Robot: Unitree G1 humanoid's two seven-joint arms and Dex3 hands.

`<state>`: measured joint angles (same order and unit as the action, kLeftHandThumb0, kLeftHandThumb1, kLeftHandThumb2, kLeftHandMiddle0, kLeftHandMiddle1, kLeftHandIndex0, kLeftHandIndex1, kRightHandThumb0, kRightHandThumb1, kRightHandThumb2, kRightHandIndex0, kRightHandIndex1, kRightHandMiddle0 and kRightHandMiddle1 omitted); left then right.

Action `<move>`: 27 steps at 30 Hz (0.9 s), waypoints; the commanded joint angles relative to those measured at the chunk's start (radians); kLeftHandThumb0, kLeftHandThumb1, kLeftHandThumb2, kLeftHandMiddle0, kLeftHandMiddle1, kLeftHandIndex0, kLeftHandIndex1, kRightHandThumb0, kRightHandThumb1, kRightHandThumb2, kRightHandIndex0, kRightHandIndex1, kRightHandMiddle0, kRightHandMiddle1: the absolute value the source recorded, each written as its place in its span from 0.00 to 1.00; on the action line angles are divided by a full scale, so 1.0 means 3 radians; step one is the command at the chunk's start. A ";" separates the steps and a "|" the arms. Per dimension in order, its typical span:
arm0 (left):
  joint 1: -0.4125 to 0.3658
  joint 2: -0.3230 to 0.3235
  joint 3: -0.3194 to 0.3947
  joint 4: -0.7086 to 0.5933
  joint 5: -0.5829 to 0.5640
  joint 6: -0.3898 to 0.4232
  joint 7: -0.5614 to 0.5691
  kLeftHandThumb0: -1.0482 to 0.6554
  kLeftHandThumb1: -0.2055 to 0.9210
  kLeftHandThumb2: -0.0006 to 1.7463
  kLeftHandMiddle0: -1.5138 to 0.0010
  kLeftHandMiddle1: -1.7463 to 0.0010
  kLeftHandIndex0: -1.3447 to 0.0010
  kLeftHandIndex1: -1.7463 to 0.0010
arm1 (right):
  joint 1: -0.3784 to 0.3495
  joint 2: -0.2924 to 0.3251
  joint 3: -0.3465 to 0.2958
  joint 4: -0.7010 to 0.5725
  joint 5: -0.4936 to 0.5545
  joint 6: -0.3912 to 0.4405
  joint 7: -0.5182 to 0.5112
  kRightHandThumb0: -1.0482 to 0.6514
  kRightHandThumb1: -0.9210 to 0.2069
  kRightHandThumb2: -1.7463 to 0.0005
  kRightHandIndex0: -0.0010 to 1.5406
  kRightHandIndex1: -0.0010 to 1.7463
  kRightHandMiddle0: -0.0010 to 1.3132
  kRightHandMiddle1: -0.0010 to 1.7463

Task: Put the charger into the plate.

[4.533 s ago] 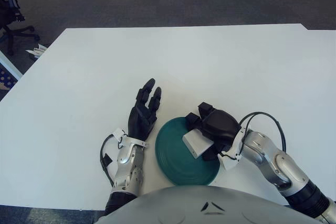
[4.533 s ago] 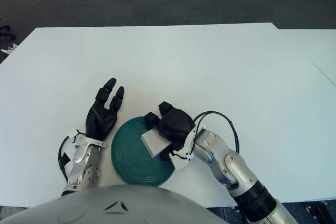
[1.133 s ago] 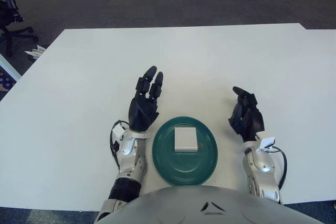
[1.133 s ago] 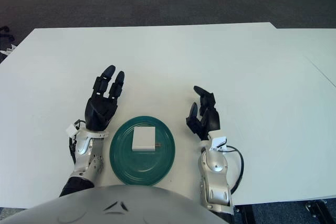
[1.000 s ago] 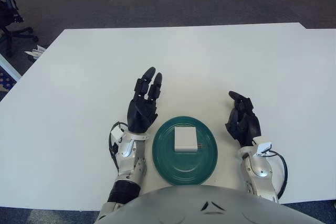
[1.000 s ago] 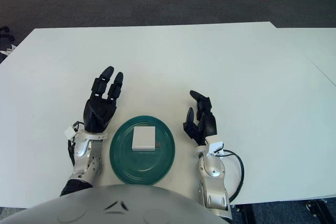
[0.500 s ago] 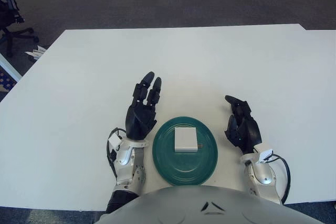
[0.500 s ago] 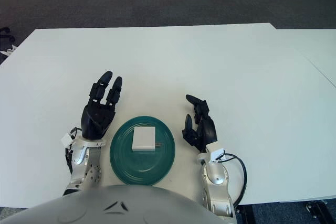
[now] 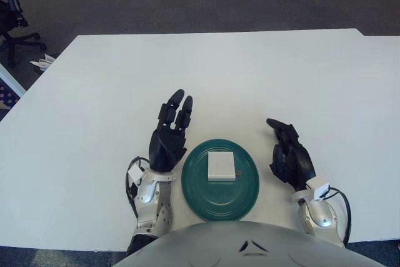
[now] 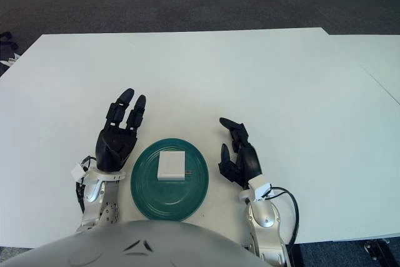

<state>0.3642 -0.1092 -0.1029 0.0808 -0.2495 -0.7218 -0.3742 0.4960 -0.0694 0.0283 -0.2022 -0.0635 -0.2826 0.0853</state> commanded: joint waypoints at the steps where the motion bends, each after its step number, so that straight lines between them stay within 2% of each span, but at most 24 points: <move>1: 0.0979 -0.0063 0.0709 0.0083 0.1440 -0.0407 0.0945 0.08 1.00 0.68 0.92 1.00 1.00 0.75 | 0.0094 -0.0108 -0.0031 0.0087 0.0035 0.0154 0.0085 0.12 0.00 0.49 0.18 0.00 0.00 0.36; 8: 0.1141 -0.0071 0.0738 0.0102 0.1856 -0.0521 0.1263 0.05 1.00 0.67 0.91 0.99 1.00 0.75 | 0.0109 -0.0142 -0.0045 0.0097 0.0057 0.0155 0.0127 0.13 0.00 0.49 0.17 0.00 0.00 0.34; 10: 0.1237 -0.0030 0.0753 0.0109 0.1967 -0.0455 0.1355 0.04 1.00 0.67 0.91 0.99 1.00 0.76 | 0.0108 -0.0147 -0.0048 0.0088 0.0053 0.0155 0.0125 0.13 0.00 0.49 0.17 0.00 0.00 0.33; 16: 0.1331 -0.0005 0.0771 -0.0130 0.2326 0.0051 0.1607 0.04 1.00 0.65 0.92 1.00 1.00 0.77 | 0.0125 -0.0177 -0.0047 0.0036 0.0025 0.0154 0.0120 0.14 0.00 0.50 0.17 0.00 0.00 0.33; 20: 0.1219 0.0046 0.0841 -0.0515 0.2413 0.0483 0.1651 0.04 1.00 0.64 0.92 1.00 1.00 0.76 | 0.0116 -0.0198 -0.0050 0.0040 0.0016 0.0148 0.0126 0.14 0.00 0.50 0.16 0.00 0.00 0.33; 24: 0.1276 0.0059 0.0766 -0.0563 0.2617 0.0506 0.1856 0.04 1.00 0.63 0.92 1.00 1.00 0.75 | 0.0100 -0.0213 -0.0055 0.0052 0.0021 0.0122 0.0123 0.14 0.00 0.51 0.16 0.00 0.00 0.34; 27: 0.1261 0.0098 0.0763 -0.0651 0.2699 0.0694 0.1892 0.04 1.00 0.63 0.92 1.00 1.00 0.75 | 0.0085 -0.0222 -0.0067 0.0045 -0.0003 0.0108 0.0098 0.13 0.00 0.51 0.16 0.00 0.00 0.36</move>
<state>0.7321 -0.0935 0.1308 -0.1070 0.5294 -0.5702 0.1764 0.5117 -0.1248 0.0185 -0.2062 -0.0586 -0.2751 0.1165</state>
